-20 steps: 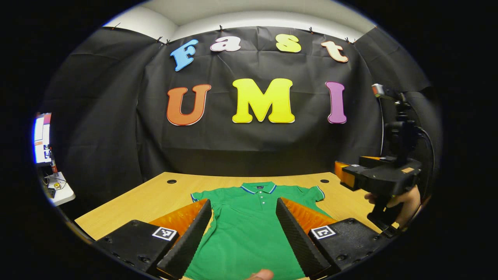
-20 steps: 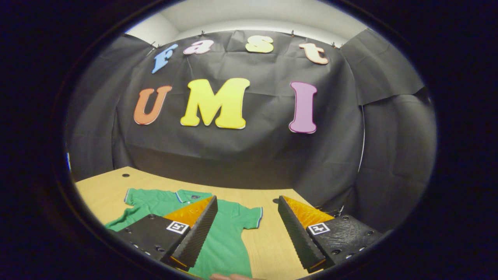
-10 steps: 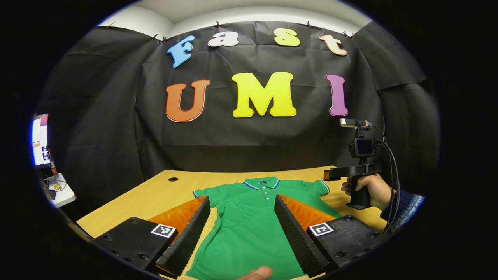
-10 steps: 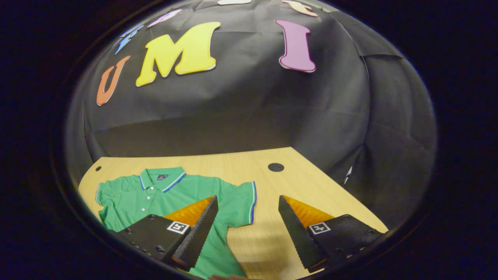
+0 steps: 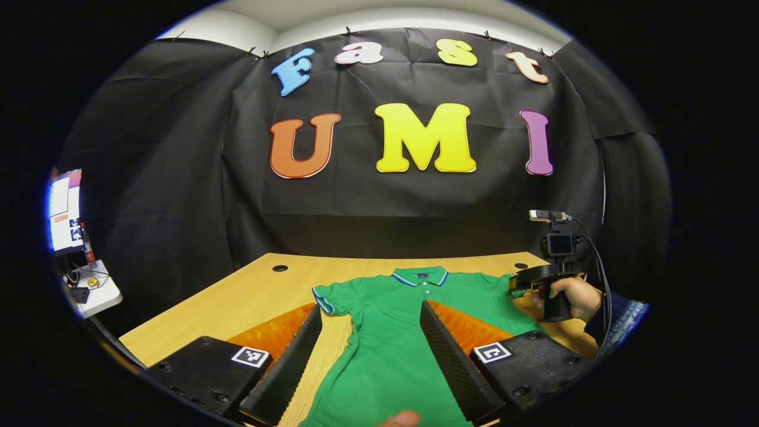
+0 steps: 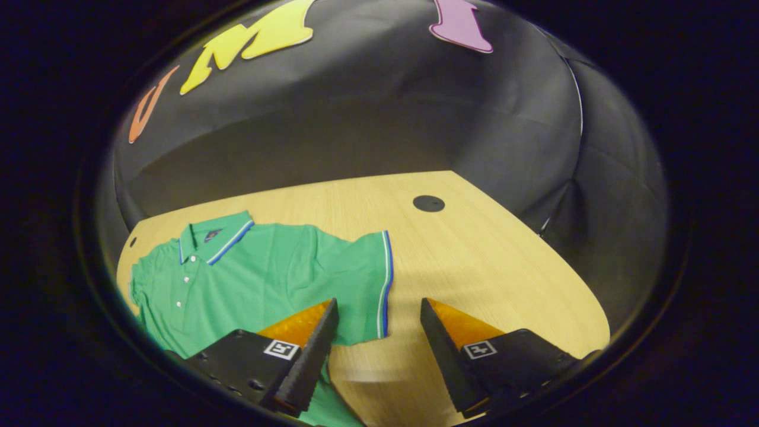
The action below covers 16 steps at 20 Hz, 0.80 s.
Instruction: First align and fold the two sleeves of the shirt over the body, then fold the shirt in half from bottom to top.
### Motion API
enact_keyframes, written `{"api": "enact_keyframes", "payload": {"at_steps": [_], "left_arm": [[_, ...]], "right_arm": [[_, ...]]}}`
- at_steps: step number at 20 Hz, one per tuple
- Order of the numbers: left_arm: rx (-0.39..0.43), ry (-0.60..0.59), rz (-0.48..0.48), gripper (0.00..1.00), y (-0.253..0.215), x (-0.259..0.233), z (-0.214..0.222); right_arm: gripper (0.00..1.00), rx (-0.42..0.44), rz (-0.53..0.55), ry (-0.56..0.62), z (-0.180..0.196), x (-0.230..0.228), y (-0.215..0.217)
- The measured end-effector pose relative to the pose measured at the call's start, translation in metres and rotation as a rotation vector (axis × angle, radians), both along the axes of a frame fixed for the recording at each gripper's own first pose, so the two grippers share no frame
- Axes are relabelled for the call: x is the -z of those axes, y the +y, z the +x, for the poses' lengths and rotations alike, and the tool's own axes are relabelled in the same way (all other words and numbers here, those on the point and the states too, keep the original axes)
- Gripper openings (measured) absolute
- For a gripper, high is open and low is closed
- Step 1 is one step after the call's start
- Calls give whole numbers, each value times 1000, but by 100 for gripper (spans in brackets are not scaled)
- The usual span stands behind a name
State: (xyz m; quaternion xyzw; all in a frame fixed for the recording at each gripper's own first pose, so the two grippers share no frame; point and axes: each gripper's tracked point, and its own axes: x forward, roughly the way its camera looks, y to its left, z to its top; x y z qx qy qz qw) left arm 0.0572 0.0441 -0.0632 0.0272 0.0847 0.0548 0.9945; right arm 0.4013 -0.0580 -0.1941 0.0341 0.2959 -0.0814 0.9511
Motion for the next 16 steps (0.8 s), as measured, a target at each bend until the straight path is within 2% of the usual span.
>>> {"api": "enact_keyframes", "payload": {"at_steps": [1,3,4,5,6,8,16], "left_arm": [[-6,7,3,100,1,3,2],[-9,24,-1,100,4,9,4],[-5,32,-4,100,2,11,5],[2,38,-7,100,-1,13,6],[9,42,-8,100,-2,14,6],[14,42,-6,100,-3,14,7],[10,55,-40,100,6,17,9]], "right_arm": [[78,-8,6,7,3,4,1],[58,-20,82,6,6,4,11],[34,-15,91,5,5,3,12],[28,-27,77,3,6,2,13],[17,-41,55,0,8,2,16],[10,-58,14,-8,10,0,18],[10,-99,-54,-78,11,-39,30]]}}
